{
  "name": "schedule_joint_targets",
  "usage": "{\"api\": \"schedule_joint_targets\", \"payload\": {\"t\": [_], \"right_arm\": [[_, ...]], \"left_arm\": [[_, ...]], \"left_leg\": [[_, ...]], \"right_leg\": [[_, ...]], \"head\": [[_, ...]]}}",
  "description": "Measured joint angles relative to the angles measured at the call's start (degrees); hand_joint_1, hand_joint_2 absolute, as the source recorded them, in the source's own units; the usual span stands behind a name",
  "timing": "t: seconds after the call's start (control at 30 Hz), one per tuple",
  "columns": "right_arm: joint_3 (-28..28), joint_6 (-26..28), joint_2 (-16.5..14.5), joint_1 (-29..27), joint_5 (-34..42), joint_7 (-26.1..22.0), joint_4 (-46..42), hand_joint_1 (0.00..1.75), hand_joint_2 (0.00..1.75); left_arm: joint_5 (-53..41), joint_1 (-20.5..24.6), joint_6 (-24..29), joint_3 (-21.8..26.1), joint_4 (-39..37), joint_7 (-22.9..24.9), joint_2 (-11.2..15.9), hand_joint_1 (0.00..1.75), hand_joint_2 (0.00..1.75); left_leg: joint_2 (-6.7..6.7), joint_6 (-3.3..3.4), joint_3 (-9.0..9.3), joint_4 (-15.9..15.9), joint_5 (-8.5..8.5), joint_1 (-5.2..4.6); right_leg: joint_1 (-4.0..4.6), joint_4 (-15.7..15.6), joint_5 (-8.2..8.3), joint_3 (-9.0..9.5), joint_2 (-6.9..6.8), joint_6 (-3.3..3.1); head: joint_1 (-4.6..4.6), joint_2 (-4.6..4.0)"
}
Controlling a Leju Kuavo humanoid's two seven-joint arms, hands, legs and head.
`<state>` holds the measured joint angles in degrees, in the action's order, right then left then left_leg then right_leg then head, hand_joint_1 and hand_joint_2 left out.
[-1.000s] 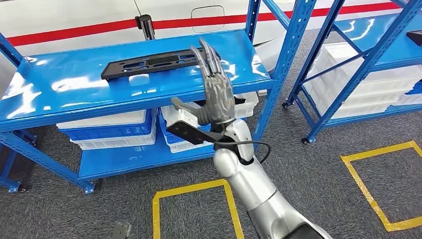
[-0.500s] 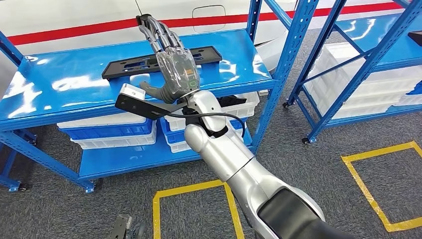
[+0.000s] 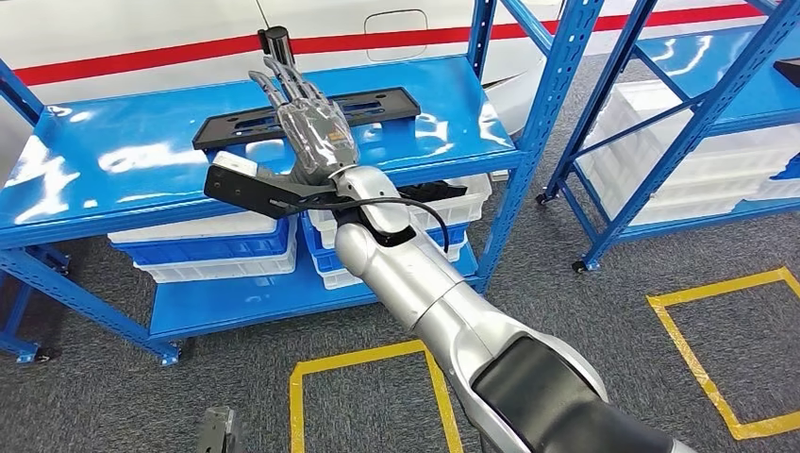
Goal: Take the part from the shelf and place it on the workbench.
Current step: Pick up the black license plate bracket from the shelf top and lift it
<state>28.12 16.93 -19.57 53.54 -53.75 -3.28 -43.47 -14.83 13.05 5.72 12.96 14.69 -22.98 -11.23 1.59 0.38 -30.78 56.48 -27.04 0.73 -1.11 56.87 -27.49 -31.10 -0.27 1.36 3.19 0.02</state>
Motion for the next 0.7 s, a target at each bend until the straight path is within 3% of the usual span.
{"api": "schedule_joint_targets", "payload": {"t": [0.13,0.3,0.47,0.7], "right_arm": [[-1.0,-3.3,0.6,-0.1,5.6,-0.7,-2.1,0.0,1.75],[-3.1,-8.0,5.1,-0.4,12.1,-0.3,-10.8,0.0,1.75],[-3.3,-8.7,7.7,-0.4,14.0,-0.4,-14.3,0.0,1.75],[-3.2,-8.6,8.8,-0.4,15.3,-0.8,-15.3,0.0,1.75]], "left_arm": [[2.2,-0.1,-0.3,1.7,0.1,-2.6,0.0,0.0,0.0],[4.8,-0.8,-0.8,4.5,0.8,-5.2,0.2,0.0,0.0],[5.4,-1.0,0.1,6.1,1.2,-6.5,0.5,0.0,0.0],[6.3,-1.0,-0.4,7.0,1.4,-7.1,0.5,0.0,0.0]], "left_leg": [[-0.02,0.0,-0.02,0.0,0.0,-0.01],[0.02,0.01,-0.1,0.1,-0.01,-0.04],[0.03,0.01,-0.1,0.1,-0.01,-0.04],[0.04,0.01,-0.1,0.1,-0.01,-0.02]], "right_leg": [[0.01,0.0,0.0,-0.06,-0.01,0.0],[0.0,0.0,0.03,-0.08,-0.01,0.04],[0.0,0.0,0.06,-0.08,0.0,0.09],[0.0,0.0,0.06,-0.07,0.0,0.09]], "head": [[-0.01,0.0],[0.01,0.0],[0.0,0.0],[0.01,0.0]]}}
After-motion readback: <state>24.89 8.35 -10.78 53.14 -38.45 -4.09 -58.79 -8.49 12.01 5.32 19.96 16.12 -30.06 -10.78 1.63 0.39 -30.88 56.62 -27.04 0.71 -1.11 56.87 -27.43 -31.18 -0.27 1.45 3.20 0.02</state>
